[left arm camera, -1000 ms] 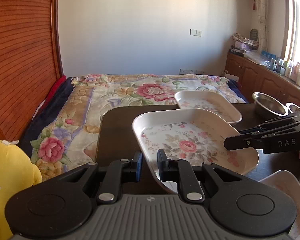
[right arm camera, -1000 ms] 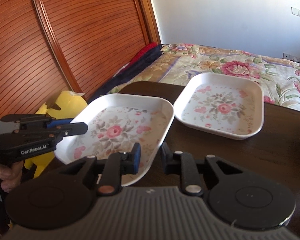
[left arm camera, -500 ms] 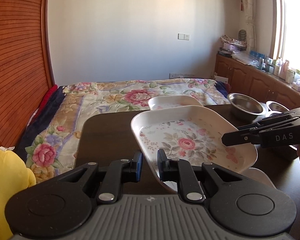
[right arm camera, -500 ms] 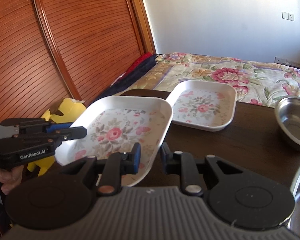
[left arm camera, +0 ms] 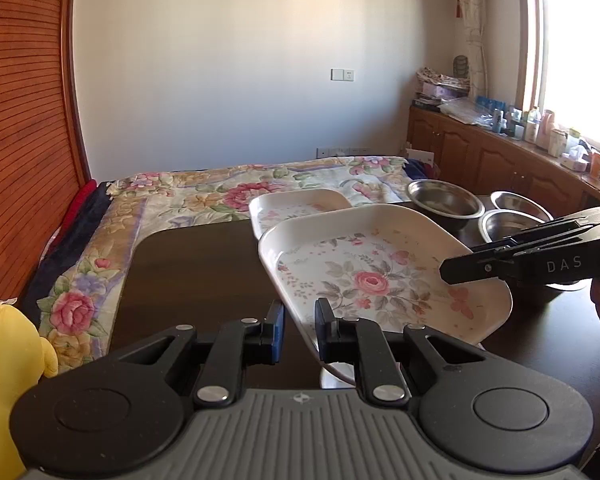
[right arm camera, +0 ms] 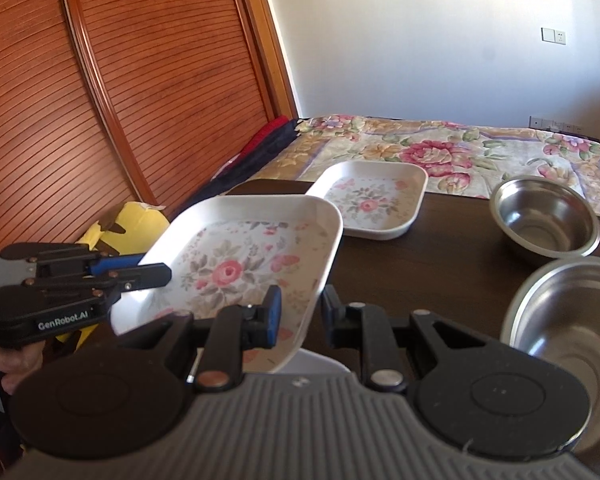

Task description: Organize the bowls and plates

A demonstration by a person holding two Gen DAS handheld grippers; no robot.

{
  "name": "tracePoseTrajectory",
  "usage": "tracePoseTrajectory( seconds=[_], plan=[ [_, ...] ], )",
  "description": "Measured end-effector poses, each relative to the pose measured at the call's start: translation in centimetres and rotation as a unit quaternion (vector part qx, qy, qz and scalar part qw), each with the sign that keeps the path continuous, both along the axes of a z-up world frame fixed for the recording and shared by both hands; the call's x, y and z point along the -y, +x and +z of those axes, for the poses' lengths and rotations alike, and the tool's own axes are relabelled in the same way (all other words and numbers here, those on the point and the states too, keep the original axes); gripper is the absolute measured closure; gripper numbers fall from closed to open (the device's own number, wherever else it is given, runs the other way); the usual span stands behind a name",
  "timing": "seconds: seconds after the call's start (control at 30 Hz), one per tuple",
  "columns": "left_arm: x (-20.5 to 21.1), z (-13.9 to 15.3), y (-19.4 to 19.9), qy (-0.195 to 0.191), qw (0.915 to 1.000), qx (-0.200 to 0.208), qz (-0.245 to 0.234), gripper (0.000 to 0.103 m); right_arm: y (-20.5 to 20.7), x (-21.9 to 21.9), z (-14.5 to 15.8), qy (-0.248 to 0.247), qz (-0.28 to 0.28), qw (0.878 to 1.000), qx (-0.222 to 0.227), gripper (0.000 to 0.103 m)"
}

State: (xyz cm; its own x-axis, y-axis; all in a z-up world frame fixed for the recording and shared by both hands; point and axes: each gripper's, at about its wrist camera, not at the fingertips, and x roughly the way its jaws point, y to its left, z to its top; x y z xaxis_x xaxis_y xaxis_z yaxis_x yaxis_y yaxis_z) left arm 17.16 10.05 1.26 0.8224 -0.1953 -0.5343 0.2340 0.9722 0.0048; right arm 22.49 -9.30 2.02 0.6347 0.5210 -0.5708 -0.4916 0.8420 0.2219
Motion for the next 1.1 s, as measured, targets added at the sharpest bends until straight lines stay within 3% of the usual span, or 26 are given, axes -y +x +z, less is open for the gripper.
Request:
tracePoseTrajectory(
  seconds=[0.63,1.1],
  plan=[
    [3.0,-0.7,-4.6,-0.002,0.9996,-0.009,-0.026,0.085,-4.5,3.2,-0.6,0.005,-0.018,1.000,0.000,0.079],
    [2.7,-2.9,-4.8,-0.007,0.9992,-0.034,-0.017,0.085,-6.4,3.6,-2.5,0.008,-0.013,1.000,-0.004,0.079]
  ],
)
